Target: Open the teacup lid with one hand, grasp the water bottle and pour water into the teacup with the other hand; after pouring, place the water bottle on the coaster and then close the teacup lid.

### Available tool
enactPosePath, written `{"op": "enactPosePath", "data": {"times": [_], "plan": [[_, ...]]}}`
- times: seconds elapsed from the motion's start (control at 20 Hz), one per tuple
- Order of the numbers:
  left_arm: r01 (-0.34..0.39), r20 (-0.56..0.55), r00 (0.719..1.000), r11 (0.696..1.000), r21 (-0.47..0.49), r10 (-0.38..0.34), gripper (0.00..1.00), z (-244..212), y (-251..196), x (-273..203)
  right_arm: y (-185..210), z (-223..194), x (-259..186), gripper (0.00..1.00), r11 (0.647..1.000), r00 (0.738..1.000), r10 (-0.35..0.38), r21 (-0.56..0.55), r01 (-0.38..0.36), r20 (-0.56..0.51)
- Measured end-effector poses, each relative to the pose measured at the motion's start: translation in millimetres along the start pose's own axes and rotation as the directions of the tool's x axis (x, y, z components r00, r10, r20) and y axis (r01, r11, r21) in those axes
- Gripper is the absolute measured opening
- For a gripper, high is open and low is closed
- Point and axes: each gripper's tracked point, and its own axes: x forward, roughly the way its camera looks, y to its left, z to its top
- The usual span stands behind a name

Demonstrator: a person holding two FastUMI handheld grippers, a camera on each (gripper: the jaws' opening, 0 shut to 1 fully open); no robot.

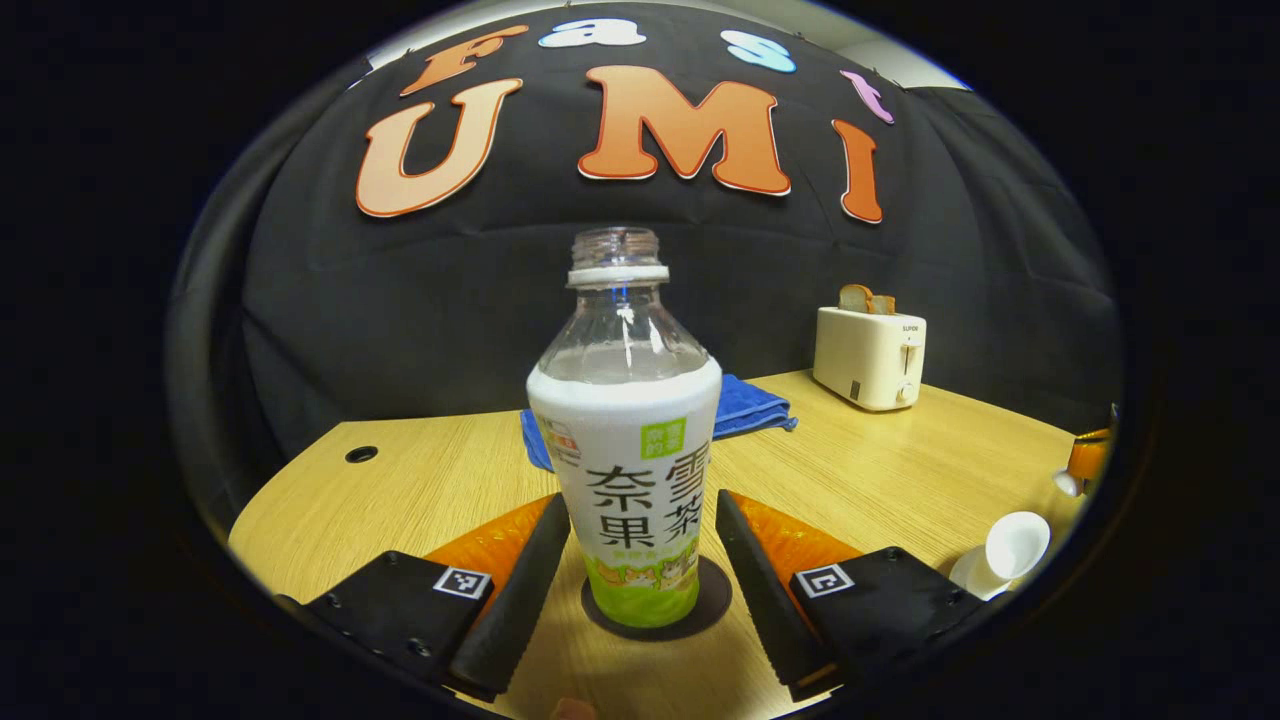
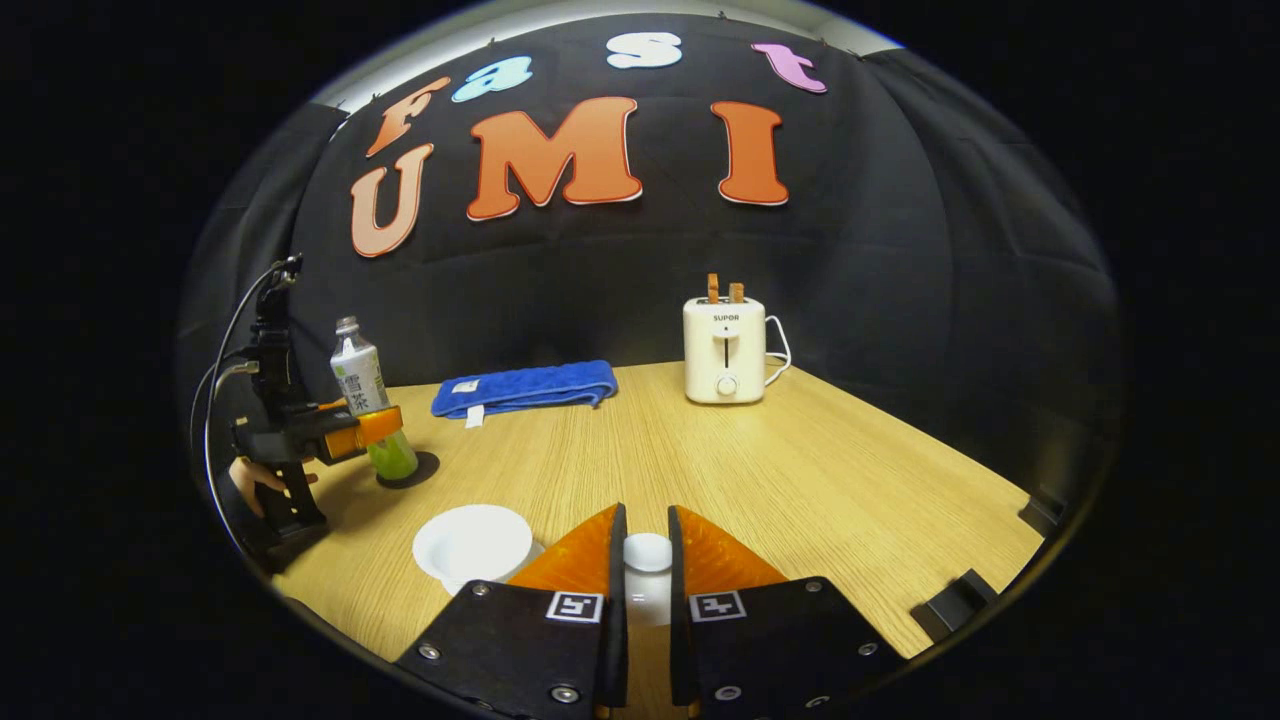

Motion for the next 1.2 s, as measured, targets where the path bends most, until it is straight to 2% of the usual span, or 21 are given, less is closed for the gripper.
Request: {"op": "enactPosePath", "data": {"times": [0.15,0.3,0.6,0.85,1.2], "plan": [[-0.015,-0.004,1.000,1.000,-0.011,0.015,0.95,-6,4,-11,22,17,-2,0.17,0.999,0.998,0.049,-0.014,-0.049,0.036],[-0.026,-0.005,1.000,1.000,-0.010,0.026,0.95,-12,5,-25,54,25,1,0.17,0.992,0.991,0.127,-0.029,-0.126,0.050],[-0.051,-0.002,0.999,0.998,-0.036,0.051,0.95,-20,7,-57,106,4,18,0.17,0.969,0.971,0.238,-0.062,-0.238,-0.011],[-0.094,0.027,0.995,0.991,-0.097,0.097,0.95,-17,16,-91,115,-17,32,0.17,0.966,0.969,0.238,-0.086,-0.244,-0.065],[-0.125,0.065,0.989,0.985,-0.122,0.134,0.94,-7,31,-123,116,-22,29,0.18,0.966,0.972,0.230,-0.109,-0.235,-0.055]]}}
